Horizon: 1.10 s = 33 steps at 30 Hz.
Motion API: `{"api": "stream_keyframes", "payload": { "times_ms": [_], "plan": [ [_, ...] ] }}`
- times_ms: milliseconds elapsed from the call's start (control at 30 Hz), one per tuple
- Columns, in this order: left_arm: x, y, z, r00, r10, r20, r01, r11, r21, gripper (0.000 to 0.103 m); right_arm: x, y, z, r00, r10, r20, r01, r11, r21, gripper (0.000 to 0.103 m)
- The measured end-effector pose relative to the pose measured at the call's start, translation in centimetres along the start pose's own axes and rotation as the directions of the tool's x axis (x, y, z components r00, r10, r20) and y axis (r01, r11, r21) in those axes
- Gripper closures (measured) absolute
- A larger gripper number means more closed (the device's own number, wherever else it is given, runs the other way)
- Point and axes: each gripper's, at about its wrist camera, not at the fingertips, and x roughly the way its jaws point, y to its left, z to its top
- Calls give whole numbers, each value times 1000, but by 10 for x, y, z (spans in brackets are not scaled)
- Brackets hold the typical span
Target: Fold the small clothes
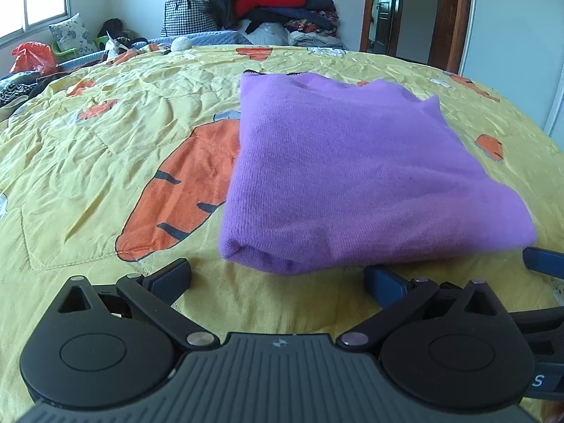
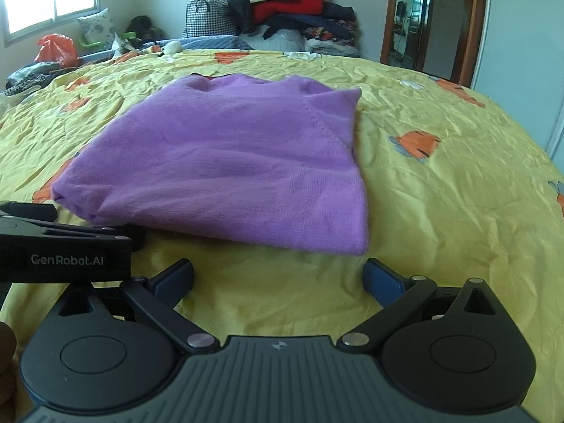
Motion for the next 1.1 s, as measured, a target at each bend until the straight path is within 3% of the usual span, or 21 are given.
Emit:
{"api": "stream_keyframes", "payload": {
  "times_ms": [1100],
  "plan": [
    [-1,-1,-2,1000,3,11,-3,1000,-3,0,-1,4,-2,1000,8,0,-8,1000,12,0]
  ]
}}
